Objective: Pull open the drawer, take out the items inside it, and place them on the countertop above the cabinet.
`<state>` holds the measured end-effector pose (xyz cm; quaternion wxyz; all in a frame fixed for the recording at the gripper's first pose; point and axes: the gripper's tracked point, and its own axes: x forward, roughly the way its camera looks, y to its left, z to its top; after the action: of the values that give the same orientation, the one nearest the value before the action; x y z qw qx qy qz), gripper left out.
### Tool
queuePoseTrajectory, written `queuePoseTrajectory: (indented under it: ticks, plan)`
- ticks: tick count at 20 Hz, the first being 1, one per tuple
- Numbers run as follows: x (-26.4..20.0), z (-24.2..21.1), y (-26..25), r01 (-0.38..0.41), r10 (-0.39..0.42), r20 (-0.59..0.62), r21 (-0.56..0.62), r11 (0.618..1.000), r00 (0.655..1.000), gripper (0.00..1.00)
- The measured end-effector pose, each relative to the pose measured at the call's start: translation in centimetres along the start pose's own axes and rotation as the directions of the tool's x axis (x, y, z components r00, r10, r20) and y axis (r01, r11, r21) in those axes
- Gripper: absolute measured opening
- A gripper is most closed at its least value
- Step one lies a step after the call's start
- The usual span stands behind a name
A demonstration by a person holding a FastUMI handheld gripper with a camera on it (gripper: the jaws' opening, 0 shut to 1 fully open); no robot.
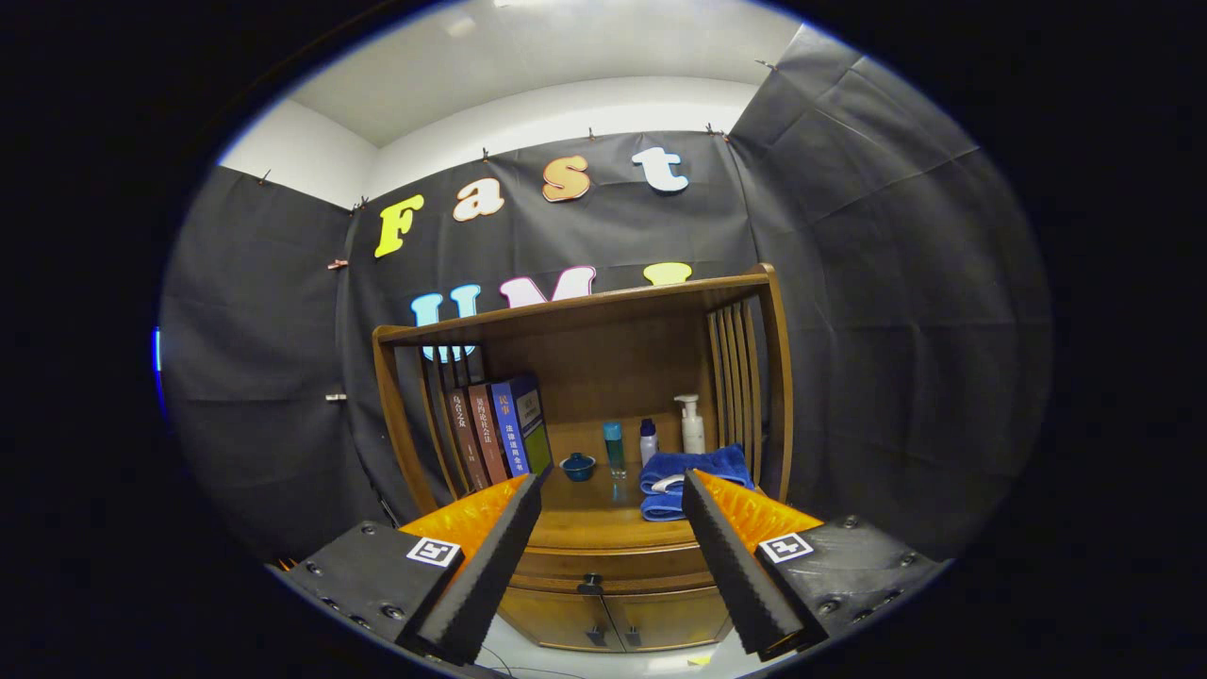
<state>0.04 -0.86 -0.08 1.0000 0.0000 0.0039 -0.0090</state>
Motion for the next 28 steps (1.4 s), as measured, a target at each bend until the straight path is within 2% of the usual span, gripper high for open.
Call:
queuePoseTrajectory:
  ticks: [12, 17, 24, 28]
  plan:
    - [0.4, -1.3, 1.3, -0.008, 0.008, -0.003, -0.003, 1.000, 1.000, 0.99]
    - [1.3, -3.6, 1.2, 0.009, -0.009, 0.012, 0.006, 1.000, 1.000, 0.99]
    - [2.5, -11.8, -0.3, 0.050, -0.049, -0.027, 0.015, 0.999, 0.998, 0.99]
    - [3.6, -16.5, -0.3, 0.075, -0.076, -0.025, -0.043, 0.996, 0.997, 0.99]
